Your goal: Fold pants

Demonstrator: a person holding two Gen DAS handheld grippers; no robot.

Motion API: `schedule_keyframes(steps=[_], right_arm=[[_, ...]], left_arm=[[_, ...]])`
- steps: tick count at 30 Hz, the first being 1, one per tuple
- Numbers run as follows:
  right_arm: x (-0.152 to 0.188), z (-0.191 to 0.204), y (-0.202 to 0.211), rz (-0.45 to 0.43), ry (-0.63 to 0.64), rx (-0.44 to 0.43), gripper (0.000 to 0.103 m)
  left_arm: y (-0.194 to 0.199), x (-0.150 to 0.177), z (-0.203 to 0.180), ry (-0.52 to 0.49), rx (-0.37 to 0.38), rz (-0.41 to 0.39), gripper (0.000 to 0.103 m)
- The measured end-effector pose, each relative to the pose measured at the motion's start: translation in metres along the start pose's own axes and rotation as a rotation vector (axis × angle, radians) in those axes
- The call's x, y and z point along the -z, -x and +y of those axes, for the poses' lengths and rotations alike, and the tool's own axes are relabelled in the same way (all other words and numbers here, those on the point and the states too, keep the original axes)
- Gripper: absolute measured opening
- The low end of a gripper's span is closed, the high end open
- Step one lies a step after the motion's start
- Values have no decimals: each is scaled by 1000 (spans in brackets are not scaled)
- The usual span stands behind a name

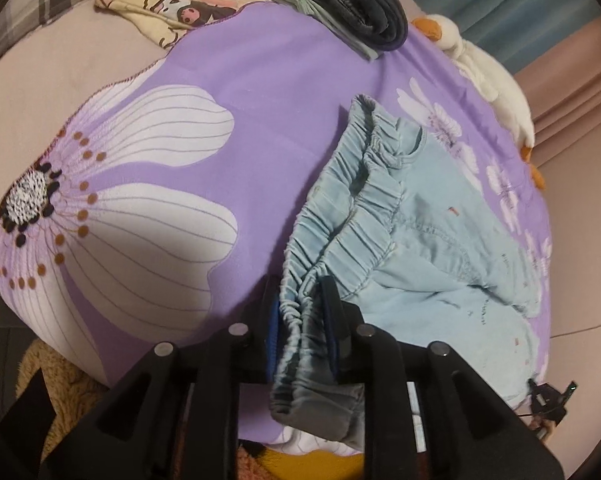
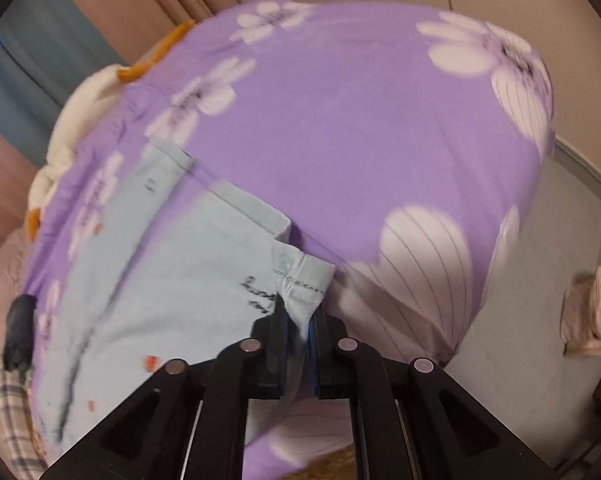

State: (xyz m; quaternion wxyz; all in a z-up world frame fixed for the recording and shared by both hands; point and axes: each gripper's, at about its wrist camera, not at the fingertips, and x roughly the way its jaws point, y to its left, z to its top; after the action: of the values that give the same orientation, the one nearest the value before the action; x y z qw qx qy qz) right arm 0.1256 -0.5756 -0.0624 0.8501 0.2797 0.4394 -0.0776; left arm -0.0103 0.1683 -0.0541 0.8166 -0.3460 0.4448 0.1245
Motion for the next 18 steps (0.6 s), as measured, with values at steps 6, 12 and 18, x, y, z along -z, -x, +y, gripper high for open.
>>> schedule_keyframes(steps=[6, 12, 18], right_arm=[[4, 10, -2, -21, 33, 78, 7], [8, 10, -5, -54, 52, 109, 7], [9, 11, -3, -69, 53, 123, 8]], left_arm=[[-2, 6, 2, -2, -14, -23, 26], [-2, 6, 2, 10, -14, -22, 28], [12, 10, 4, 52, -18, -29, 51]])
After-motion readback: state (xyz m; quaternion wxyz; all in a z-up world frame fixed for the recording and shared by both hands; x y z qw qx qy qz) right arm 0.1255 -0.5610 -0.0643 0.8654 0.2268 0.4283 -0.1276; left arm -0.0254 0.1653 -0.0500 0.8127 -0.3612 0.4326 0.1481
